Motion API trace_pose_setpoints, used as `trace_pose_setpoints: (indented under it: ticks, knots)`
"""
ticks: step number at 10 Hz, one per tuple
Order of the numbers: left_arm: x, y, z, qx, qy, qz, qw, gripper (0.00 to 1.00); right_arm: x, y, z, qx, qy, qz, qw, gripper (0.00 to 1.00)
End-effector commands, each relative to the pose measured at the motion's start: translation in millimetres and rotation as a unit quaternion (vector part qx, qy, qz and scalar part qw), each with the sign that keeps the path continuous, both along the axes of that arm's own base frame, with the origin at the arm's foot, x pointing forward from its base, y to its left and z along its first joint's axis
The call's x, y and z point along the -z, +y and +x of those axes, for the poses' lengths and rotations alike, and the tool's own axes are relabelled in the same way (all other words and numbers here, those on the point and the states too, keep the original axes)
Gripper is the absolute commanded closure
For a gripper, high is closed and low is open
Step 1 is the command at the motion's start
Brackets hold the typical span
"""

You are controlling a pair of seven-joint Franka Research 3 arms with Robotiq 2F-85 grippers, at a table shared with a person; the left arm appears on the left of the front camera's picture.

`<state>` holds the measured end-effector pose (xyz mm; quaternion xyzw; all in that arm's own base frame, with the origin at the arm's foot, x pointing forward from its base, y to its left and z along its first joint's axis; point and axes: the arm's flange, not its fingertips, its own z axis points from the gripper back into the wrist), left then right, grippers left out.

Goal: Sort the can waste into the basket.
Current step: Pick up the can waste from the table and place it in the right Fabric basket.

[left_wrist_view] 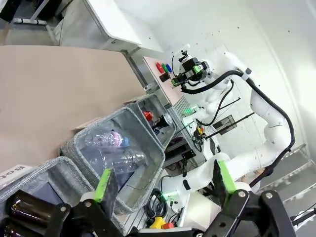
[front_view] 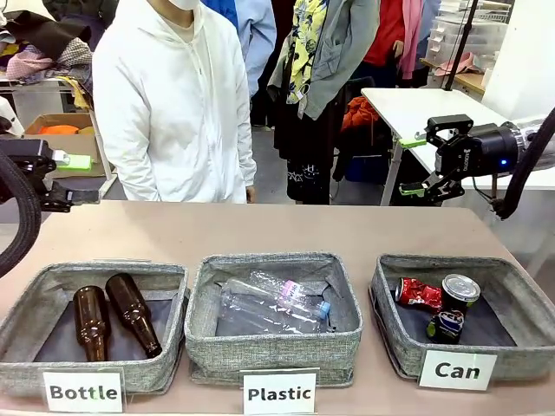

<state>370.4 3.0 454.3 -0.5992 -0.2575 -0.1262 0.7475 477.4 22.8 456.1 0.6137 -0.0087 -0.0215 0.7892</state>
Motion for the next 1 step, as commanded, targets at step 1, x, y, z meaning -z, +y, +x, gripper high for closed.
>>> trace_pose_setpoints:
  ticks: [1]
  knots:
    - [-0.3, -0.2, -3.4, 0.001, 0.007, 0.003, 1.0, 0.0, -2.1, 0.8, -0.8, -0.003, -0.003, 0.004, 1.0, 0.0]
